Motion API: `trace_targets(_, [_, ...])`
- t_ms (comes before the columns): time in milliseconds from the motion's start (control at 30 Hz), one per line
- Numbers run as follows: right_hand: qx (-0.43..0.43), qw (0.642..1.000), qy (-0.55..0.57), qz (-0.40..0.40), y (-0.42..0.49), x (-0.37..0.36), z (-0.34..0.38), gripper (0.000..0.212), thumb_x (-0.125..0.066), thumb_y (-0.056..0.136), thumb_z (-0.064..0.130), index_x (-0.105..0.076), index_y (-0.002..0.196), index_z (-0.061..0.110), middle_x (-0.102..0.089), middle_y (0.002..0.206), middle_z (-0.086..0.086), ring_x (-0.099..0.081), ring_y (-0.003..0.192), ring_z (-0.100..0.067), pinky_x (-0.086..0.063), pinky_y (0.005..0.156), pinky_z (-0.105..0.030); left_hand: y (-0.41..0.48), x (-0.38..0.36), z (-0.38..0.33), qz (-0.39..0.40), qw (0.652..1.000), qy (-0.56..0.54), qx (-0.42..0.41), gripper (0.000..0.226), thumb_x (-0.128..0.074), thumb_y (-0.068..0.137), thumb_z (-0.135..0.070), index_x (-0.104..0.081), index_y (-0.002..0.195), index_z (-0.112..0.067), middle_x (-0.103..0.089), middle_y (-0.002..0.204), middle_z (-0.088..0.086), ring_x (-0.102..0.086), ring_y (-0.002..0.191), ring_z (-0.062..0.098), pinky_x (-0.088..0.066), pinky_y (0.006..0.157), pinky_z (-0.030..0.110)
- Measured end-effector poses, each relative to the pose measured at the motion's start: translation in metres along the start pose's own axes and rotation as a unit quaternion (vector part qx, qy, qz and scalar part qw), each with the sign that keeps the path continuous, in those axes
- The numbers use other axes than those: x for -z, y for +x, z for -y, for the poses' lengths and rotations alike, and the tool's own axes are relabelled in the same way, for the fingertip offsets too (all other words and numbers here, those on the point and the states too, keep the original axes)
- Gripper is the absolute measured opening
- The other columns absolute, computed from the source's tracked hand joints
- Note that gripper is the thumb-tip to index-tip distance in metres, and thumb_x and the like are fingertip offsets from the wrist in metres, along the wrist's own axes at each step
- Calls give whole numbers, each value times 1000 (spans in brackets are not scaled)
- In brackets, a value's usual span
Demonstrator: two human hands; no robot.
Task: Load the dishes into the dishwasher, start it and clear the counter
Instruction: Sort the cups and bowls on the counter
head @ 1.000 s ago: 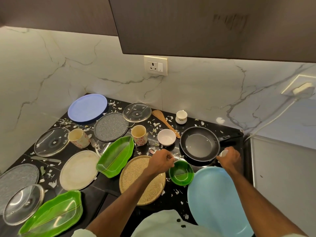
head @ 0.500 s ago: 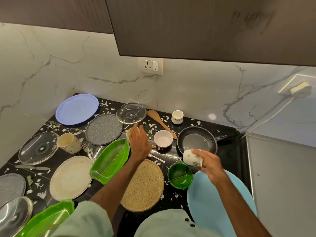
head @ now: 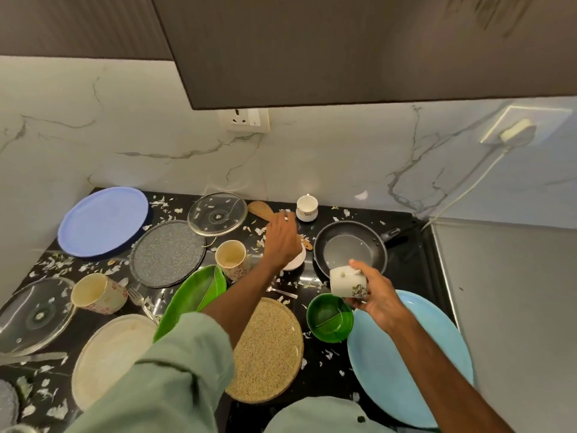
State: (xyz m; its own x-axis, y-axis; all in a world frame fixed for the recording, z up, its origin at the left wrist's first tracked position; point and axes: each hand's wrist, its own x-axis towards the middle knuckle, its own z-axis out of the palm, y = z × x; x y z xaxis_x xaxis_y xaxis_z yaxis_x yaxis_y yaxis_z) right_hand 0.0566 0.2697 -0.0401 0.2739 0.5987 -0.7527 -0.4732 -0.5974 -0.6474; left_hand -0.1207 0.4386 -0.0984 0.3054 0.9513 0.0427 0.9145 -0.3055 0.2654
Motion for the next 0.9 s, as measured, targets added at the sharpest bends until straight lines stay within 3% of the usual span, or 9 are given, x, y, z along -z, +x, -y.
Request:
trace_targets(67, [11, 1000, 8, -8, 1, 3, 1, 40, -81, 81, 35, -68, 111, 12, -69, 113, -18, -67, 99, -33, -59, 71, -39, 24, -8, -17, 37, 999, 7, -8, 67, -68, 87, -31, -36, 143, -13, -46, 136, 17, -45, 123, 32, -39, 105, 41])
trace_targets(167, [23, 1000, 13, -6, -6, 10, 0, 35, -80, 82, 35, -68, 107, 13, -69, 110, -16, -67, 99, -33, -58, 85, -46, 55, -21, -34, 122, 992, 20, 28, 78, -69, 88, -34, -25, 152, -22, -40, 139, 26, -44, 127, 40, -37, 106, 48])
trace_targets(267, [30, 999, 13, -2, -17, 22, -5, 36, -78, 85, 34, -68, 111, 12, -67, 107, -13, -67, 97, -32, -57, 88, -45, 71, -31, -41, 167, 985, 26, 40, 68, -66, 92, -31, -30, 149, -20, -49, 135, 25, -52, 124, 40, -44, 100, 49])
trace_targets(367, [23, 1000, 19, -2, -24, 34, -13, 44, -78, 84, 35, -68, 118, 8, -68, 111, -15, -67, 99, -32, -59, 78, -40, 77, -38, -37, 140, 989, 4, 45, 47, -60, 96, -22, -43, 139, -11, -59, 129, 20, -59, 119, 39, -50, 93, 47])
trace_targets(467, [19, 1000, 20, -7, -26, 42, -22, 43, -78, 83, 35, -69, 117, 9, -68, 116, -18, -67, 100, -32, -59, 71, -37, 79, -44, -33, 119, 991, -5, 66, 42, -61, 96, -21, -49, 133, -7, -61, 128, 20, -60, 119, 37, -50, 93, 45])
trace_targets(567, [3, 1000, 24, -2, -28, 45, -32, 38, -78, 83, 35, -71, 112, 11, -67, 119, -20, -67, 101, -33, -59, 80, -42, 77, -44, -27, 90, 992, -17, 88, 39, -65, 96, -22, -55, 129, -4, -61, 126, 19, -62, 116, 35, -52, 91, 42])
trace_targets(667, [-27, 998, 54, 11, -33, 43, -42, 45, -81, 80, 35, -70, 117, 12, -67, 122, -21, -67, 103, -34, -58, 85, -45, 73, -44, -20, 45, 989, -92, 103, 33, -57, 101, -33, -62, 117, -4, -67, 115, 17, -65, 105, 32, -53, 84, 41])
trace_targets(767, [-51, 990, 132, 27, -36, 45, -48, 49, -81, 77, 35, -69, 118, 13, -68, 120, -19, -67, 101, -33, -58, 78, -44, 67, -33, -22, -15, 973, -189, 129, 44, -50, 102, -40, -62, 120, -1, -69, 112, 16, -66, 103, 31, -49, 80, 37])
trace_targets(900, [-63, 973, 214, 60, -49, 48, -41, 32, -82, 78, 37, -71, 100, 16, -69, 106, -15, -62, 99, -32, -55, 78, -43, 46, 16, -38, -78, 921, -348, 157, 45, -58, 98, -47, -64, 116, -6, -67, 104, 5, -60, 88, 13, -41, 63, 13])
